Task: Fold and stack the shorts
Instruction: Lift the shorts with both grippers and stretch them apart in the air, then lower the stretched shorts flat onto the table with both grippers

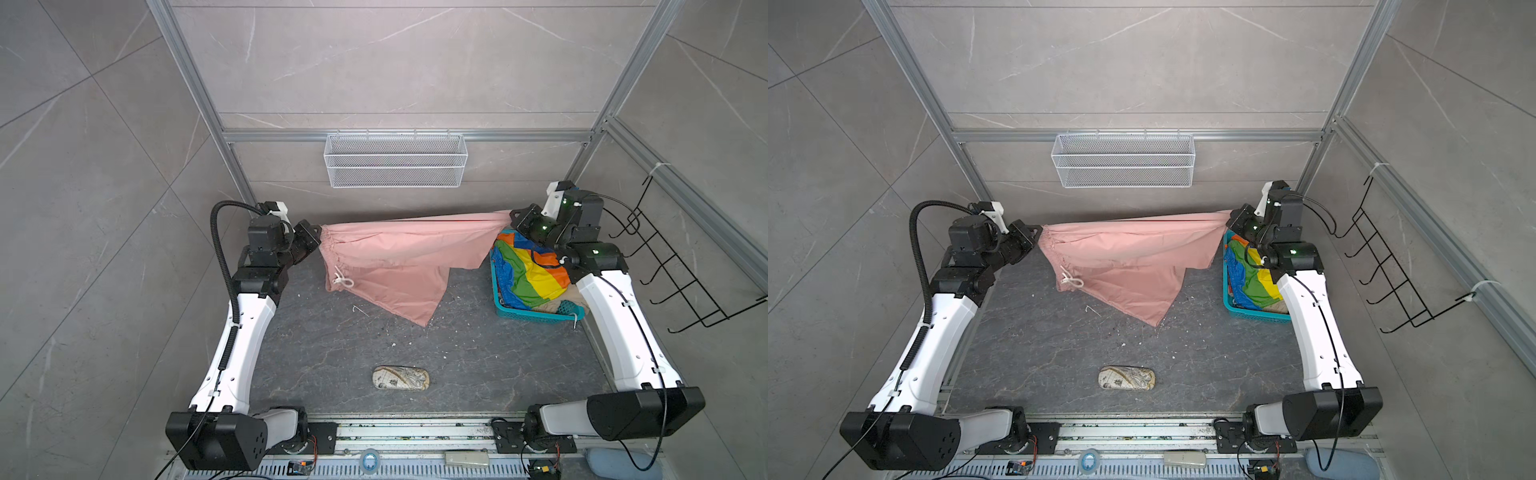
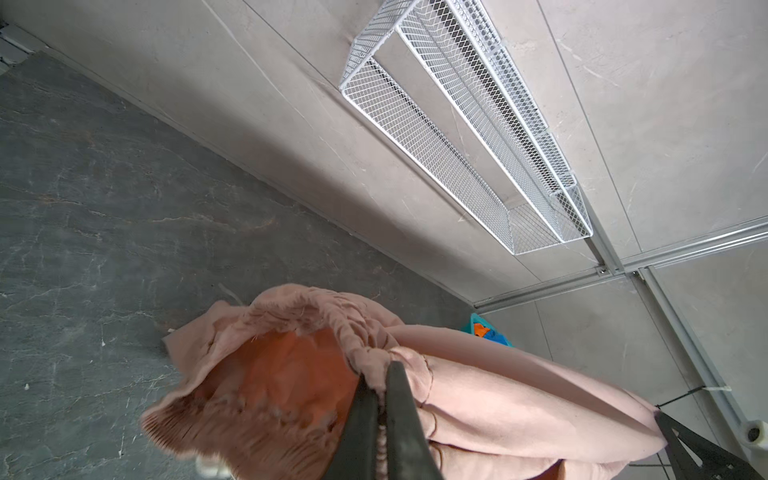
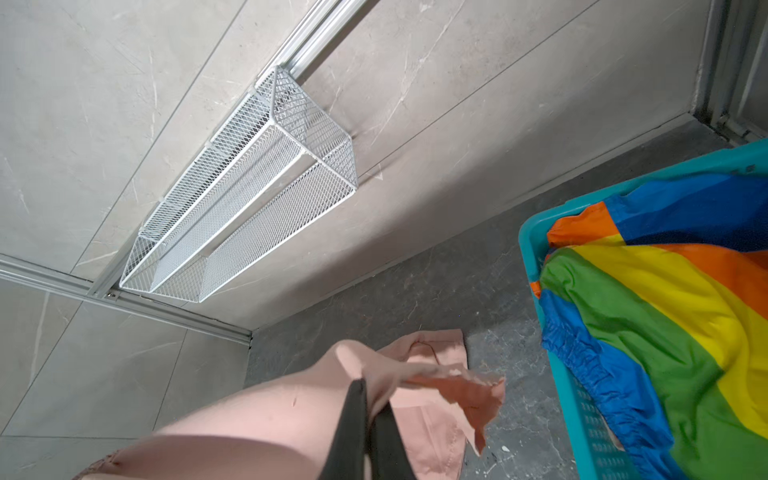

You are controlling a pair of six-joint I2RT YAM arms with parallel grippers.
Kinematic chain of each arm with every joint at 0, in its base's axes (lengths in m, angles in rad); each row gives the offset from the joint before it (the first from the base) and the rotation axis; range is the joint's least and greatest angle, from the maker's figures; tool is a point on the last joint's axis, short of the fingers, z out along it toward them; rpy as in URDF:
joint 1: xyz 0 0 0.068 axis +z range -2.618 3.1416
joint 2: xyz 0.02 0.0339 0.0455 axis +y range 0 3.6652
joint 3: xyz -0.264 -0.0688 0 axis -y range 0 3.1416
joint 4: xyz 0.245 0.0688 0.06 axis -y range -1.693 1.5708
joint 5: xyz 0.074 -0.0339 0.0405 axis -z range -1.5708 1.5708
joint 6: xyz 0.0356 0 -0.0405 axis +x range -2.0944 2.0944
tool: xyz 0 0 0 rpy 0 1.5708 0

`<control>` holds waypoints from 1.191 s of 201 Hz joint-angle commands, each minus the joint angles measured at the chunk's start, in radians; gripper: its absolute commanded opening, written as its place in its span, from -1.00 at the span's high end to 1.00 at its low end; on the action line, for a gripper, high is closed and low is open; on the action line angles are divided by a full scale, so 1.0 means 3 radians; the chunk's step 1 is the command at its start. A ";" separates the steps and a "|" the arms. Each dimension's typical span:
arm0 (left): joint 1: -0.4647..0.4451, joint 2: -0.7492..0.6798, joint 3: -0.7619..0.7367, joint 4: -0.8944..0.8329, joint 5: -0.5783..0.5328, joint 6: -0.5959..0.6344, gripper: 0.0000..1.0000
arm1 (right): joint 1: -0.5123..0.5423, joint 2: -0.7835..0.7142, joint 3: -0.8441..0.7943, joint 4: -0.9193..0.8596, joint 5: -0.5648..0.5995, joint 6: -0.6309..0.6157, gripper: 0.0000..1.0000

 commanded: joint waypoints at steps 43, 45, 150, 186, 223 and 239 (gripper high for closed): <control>0.0076 -0.0814 0.0526 0.0070 0.0058 -0.0101 1.00 | -0.0051 -0.0617 0.1264 -0.0399 -0.0122 -0.0333 1.00; 0.0076 -0.0822 0.0548 0.0070 0.0073 -0.0115 1.00 | -0.0050 -0.0602 0.1337 -0.0425 -0.0119 -0.0339 1.00; 0.0290 0.0200 0.0549 -0.0071 0.0175 -0.0193 1.00 | -0.0314 0.2066 0.3603 -0.1185 0.0153 -0.0479 1.00; 0.0466 0.0806 0.0228 0.0245 0.0357 -0.0280 1.00 | -0.0233 0.2513 0.3364 -0.1042 0.0221 -0.0579 1.00; 0.0478 0.1302 0.0307 0.0407 0.0371 -0.0283 1.00 | -0.0106 0.3086 0.3972 -0.1286 0.0274 -0.0717 1.00; 0.0479 0.1443 0.0440 0.0416 0.0386 -0.0290 1.00 | -0.0070 0.3273 0.4336 -0.1387 0.0265 -0.0665 1.00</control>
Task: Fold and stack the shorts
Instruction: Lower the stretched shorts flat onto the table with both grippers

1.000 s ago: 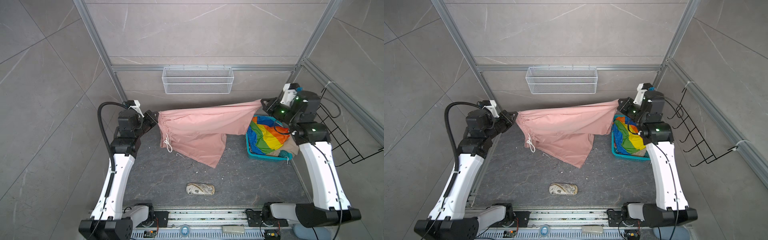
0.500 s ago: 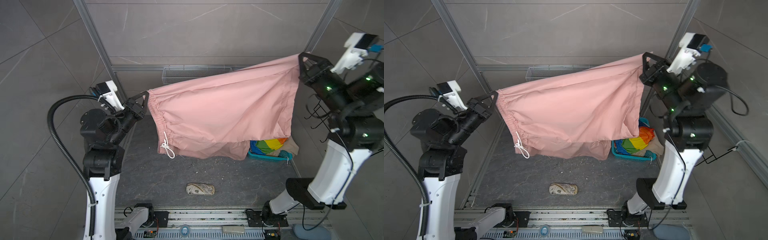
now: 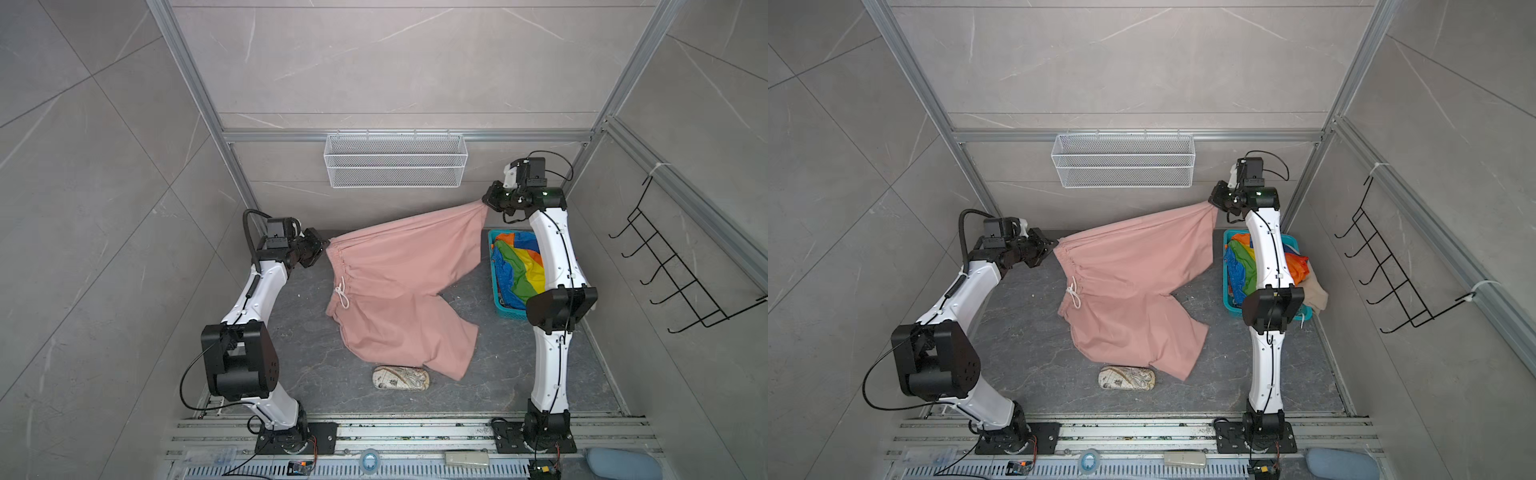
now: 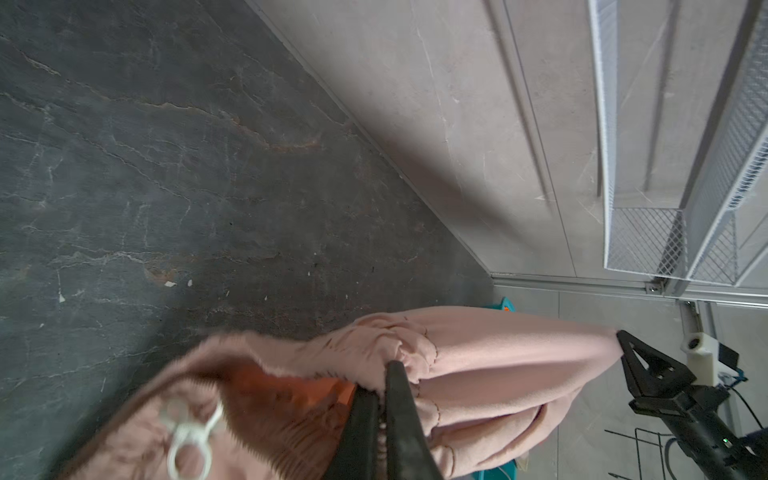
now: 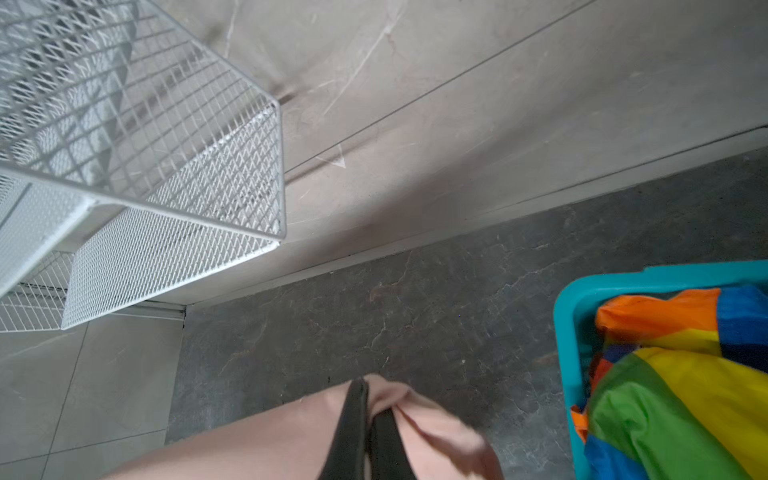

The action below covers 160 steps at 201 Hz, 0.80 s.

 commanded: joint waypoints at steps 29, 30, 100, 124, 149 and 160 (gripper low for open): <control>0.0186 0.0063 0.0395 0.0238 -0.0307 0.0057 1.00 | -0.0024 -0.0026 0.0569 0.0135 0.0335 -0.0013 1.00; 0.0187 0.0061 0.0395 0.0237 -0.0317 0.0061 1.00 | -0.0024 -0.0044 0.0558 0.0143 0.0337 -0.0016 1.00; 0.0301 0.0306 -0.0010 0.0479 -0.0293 0.0020 1.00 | 0.0338 -0.1077 -0.1849 0.0969 0.0421 -0.0167 1.00; 0.0377 0.0366 -0.0285 0.0740 -0.0142 -0.0031 1.00 | 0.0368 -0.1496 -0.2978 0.1456 0.0424 -0.0069 1.00; 0.0399 0.0303 -0.0624 0.0956 -0.0113 -0.0068 0.93 | 0.0376 -0.1784 -0.3868 0.1731 0.0385 -0.0029 1.00; 0.0399 0.0263 -0.0751 0.1008 -0.0115 -0.0049 0.89 | 0.0379 -0.1915 -0.4232 0.1889 0.0372 0.0017 1.00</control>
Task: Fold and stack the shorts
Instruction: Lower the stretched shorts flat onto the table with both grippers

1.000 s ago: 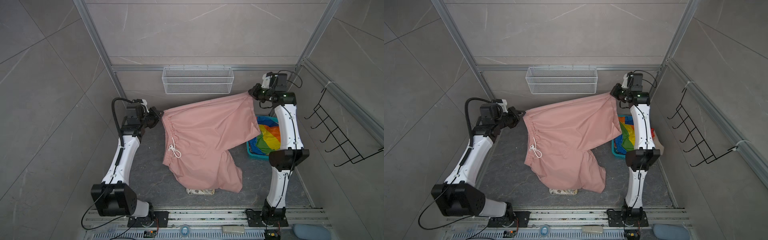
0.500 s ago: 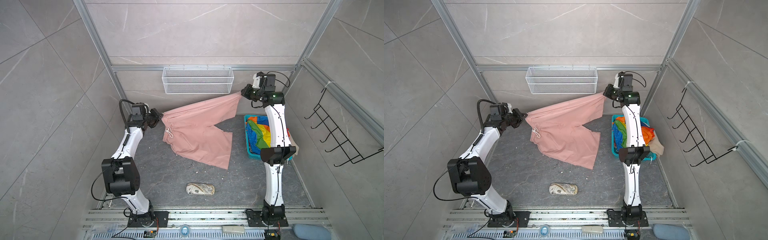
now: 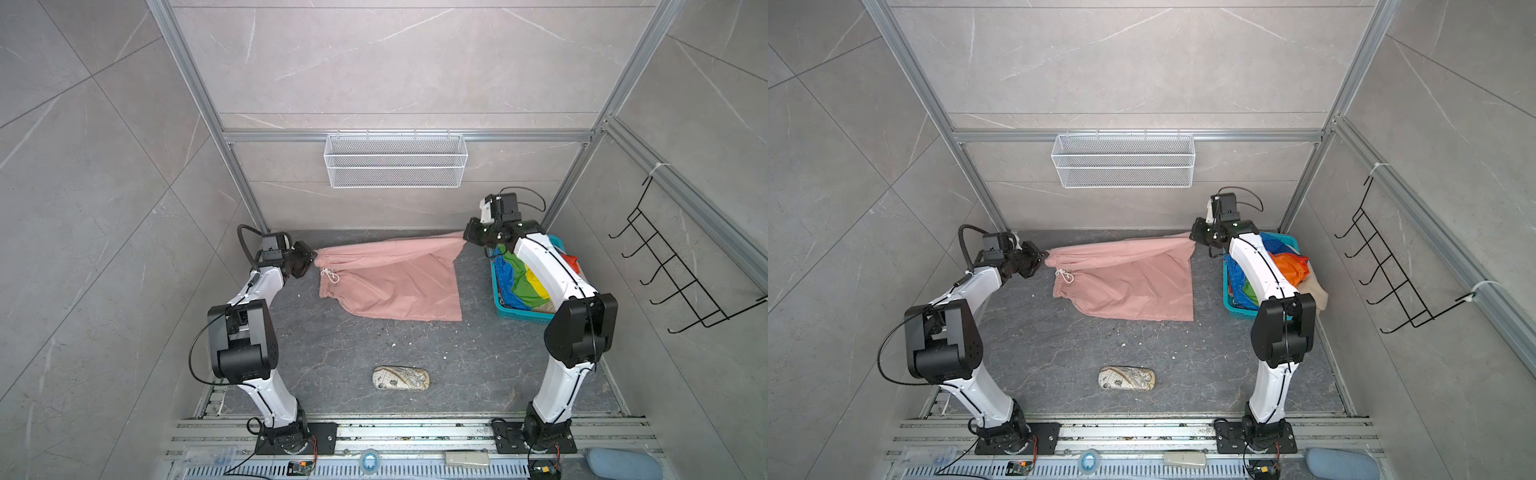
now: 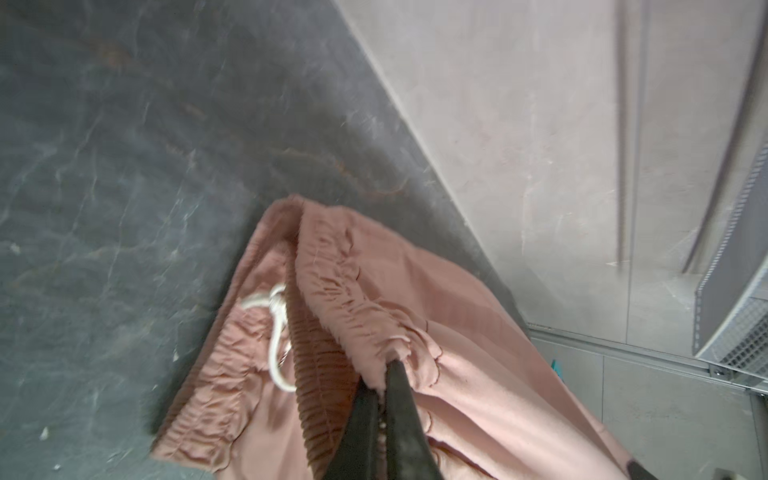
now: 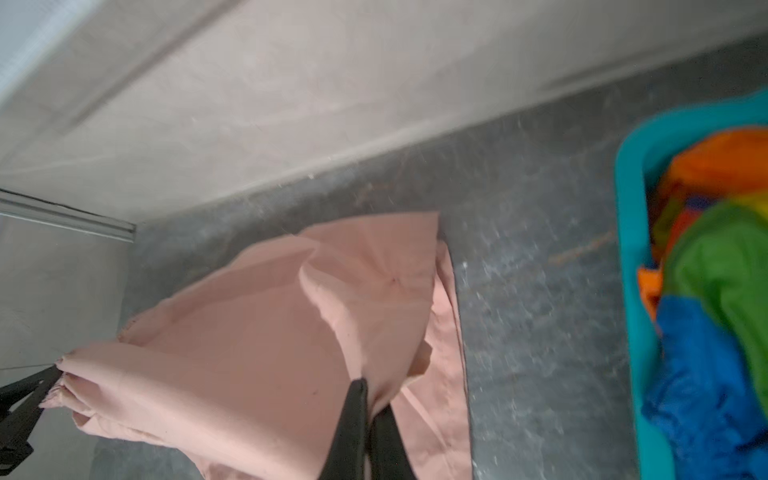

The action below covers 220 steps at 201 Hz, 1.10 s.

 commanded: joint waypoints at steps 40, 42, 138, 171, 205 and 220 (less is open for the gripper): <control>0.0081 -0.0256 -0.0568 0.0349 -0.0205 0.0047 0.69 | -0.0043 -0.0701 -0.1551 0.0815 0.0083 0.0164 1.00; 0.0081 -0.0262 -0.0585 0.0340 -0.0215 0.0048 0.68 | -0.0042 -0.0710 -0.1588 0.0824 0.0083 0.0164 1.00; 0.0067 -0.0809 -0.1229 0.0529 -0.0422 -0.0222 -0.03 | 0.0312 -0.1277 -0.2557 0.0946 0.0213 0.0202 0.86; -0.0071 -0.0944 -0.1336 0.0588 -0.0078 -0.0589 -0.19 | 0.0355 -0.1243 -0.2788 0.1104 0.0216 0.0268 0.62; -0.0340 -0.0893 -0.1338 0.0628 -0.0020 -0.0760 -0.24 | 0.0376 -0.1298 -0.2959 0.1190 0.0197 0.0345 0.21; -0.0409 -0.0811 -0.1256 0.0640 -0.0085 -0.0753 -0.26 | 0.0379 -0.1360 -0.3036 0.1192 0.0176 0.0383 0.01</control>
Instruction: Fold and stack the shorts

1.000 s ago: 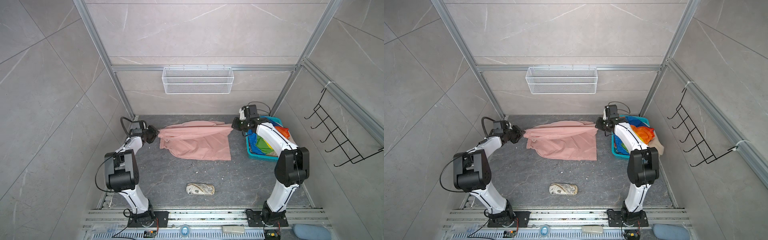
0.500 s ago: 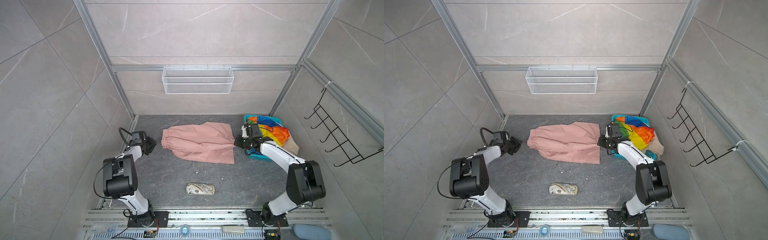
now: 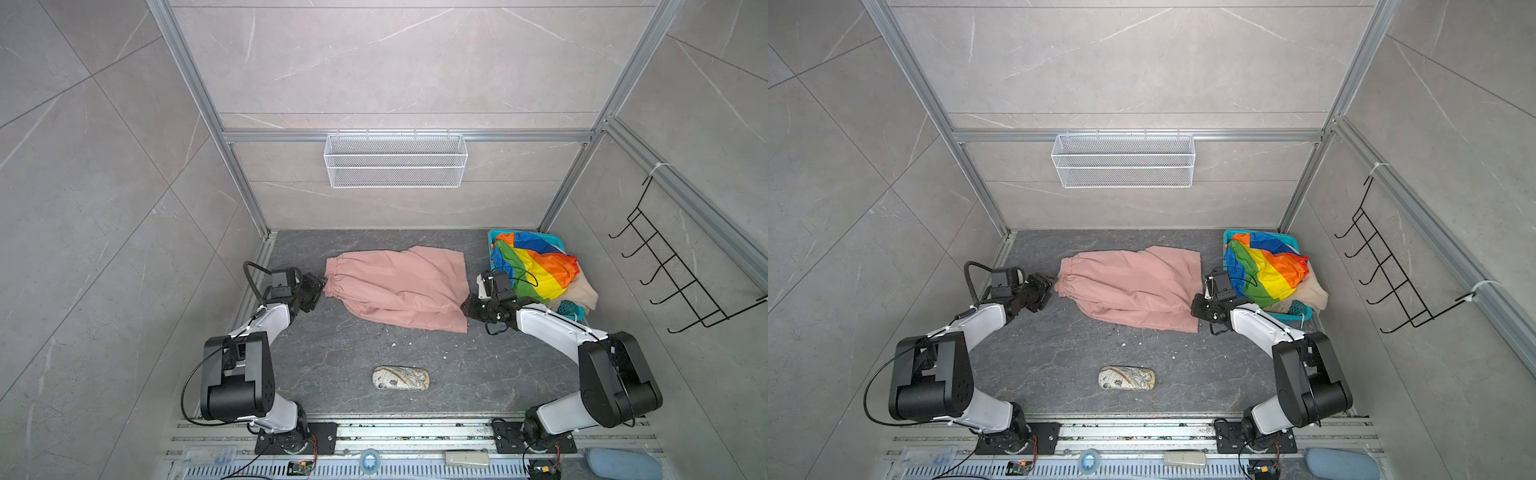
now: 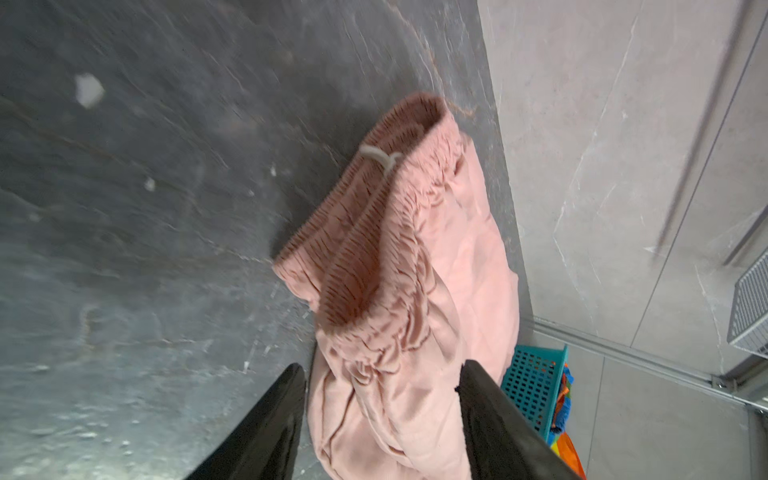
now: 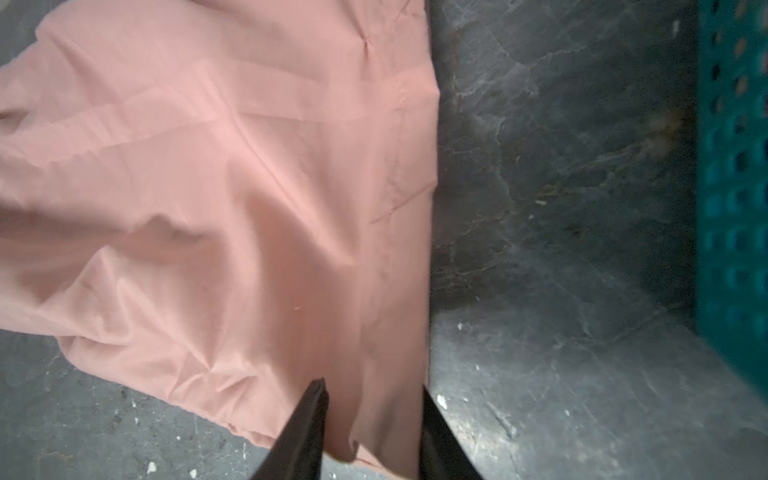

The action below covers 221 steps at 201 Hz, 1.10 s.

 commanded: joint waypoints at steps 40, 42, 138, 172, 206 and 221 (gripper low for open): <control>-0.0126 0.0350 0.0306 0.0123 0.0039 -0.0162 -0.44 | 0.0027 -0.0386 -0.0346 0.0125 -0.0054 0.0196 -0.47; -0.0130 0.0365 0.0319 0.0113 0.0028 -0.0155 -0.44 | 0.0027 -0.0400 -0.0355 0.0129 -0.0052 0.0202 -0.49; -0.0125 0.0808 0.0297 0.0334 -0.0101 -0.0108 -0.04 | 0.0024 -0.0092 -0.0594 0.0760 -0.0263 0.0788 -0.44; -0.0098 0.0870 0.0321 0.0370 -0.0040 -0.0092 0.50 | 0.0025 -0.0092 -0.0530 0.0692 -0.0058 0.0694 0.25; -0.0067 0.0935 0.0366 0.0376 0.0053 -0.0105 0.81 | 0.0024 -0.0127 -0.0294 0.0421 0.0158 0.0477 1.00; -0.0045 0.0944 0.0369 0.0375 0.0076 -0.0081 1.00 | 0.0033 -0.0245 -0.0155 0.0224 0.0206 0.0381 1.00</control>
